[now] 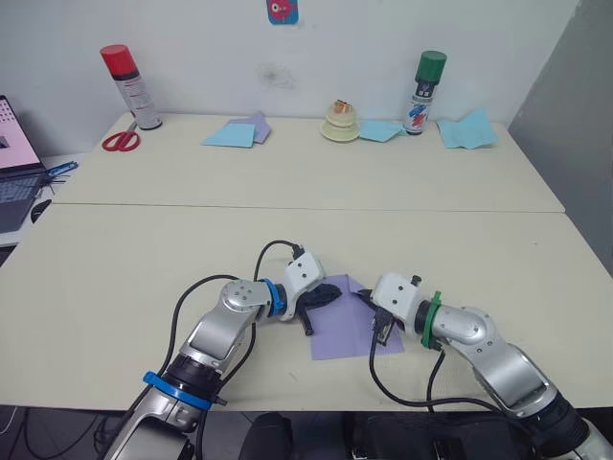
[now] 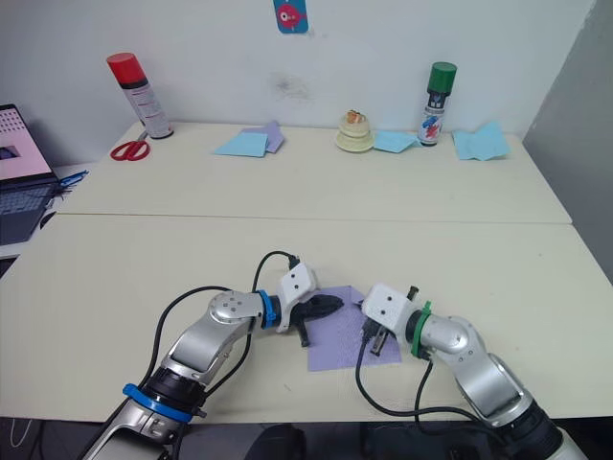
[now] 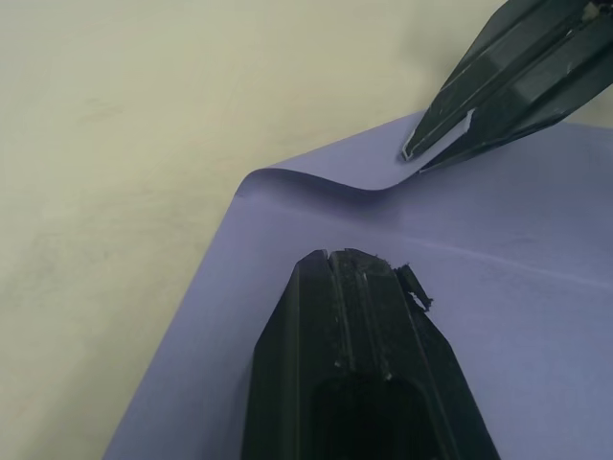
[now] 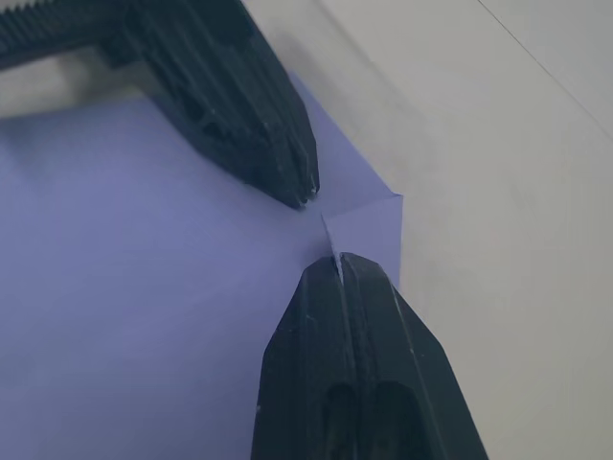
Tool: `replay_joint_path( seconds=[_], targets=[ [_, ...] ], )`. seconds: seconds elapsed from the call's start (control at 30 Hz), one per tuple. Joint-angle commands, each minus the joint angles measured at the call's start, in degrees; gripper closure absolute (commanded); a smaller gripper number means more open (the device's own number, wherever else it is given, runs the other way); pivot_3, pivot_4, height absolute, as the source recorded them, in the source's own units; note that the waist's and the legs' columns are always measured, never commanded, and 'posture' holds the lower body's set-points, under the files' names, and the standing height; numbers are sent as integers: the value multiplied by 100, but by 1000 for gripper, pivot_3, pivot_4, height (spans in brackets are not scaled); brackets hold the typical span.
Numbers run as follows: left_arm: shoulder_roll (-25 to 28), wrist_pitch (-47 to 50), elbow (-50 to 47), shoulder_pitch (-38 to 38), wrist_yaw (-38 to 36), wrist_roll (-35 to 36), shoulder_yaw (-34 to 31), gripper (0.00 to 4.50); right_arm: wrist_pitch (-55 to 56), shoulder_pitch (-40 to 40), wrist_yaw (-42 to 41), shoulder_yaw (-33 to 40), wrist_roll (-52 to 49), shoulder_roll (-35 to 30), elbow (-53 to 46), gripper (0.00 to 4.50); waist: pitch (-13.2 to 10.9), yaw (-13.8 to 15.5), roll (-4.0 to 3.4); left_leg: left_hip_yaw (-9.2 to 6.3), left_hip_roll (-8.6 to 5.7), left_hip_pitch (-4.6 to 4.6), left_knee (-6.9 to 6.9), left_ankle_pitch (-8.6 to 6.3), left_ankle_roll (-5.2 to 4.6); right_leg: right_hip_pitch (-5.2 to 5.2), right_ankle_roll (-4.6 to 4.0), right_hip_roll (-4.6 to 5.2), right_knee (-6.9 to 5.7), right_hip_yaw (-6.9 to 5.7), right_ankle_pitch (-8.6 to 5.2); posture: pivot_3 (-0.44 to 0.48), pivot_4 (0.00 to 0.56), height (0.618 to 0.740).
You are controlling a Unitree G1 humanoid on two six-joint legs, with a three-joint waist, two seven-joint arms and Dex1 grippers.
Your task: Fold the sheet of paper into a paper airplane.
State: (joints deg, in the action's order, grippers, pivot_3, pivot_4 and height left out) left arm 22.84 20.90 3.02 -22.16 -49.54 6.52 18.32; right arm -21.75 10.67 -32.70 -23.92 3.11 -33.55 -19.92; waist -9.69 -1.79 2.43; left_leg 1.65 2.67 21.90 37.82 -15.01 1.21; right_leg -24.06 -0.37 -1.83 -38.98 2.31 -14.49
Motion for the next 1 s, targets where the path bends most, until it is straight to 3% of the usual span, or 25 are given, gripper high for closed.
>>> replay_joint_path(
  seconds=[0.03,0.63,1.0],
  targets=[
    [68,171,246,112,46,-103,9,4500,372,32,-101,-94,312,-48,156,4487,0,1,0,0,0,0,0,0,0,0,0,0,0,1,0,0,150,725],
    [69,125,306,79,34,-122,5,4500,1324,-59,-579,-207,1202,-128,545,4487,1,10,0,0,1,-2,0,0,0,1,-1,0,0,1,0,0,150,725],
    [67,270,100,27,15,-28,-70,4500,585,-204,-681,-218,1299,246,417,4487,5,5,0,0,2,-10,0,0,0,4,-1,0,-3,1,0,0,150,725]
  ],
)
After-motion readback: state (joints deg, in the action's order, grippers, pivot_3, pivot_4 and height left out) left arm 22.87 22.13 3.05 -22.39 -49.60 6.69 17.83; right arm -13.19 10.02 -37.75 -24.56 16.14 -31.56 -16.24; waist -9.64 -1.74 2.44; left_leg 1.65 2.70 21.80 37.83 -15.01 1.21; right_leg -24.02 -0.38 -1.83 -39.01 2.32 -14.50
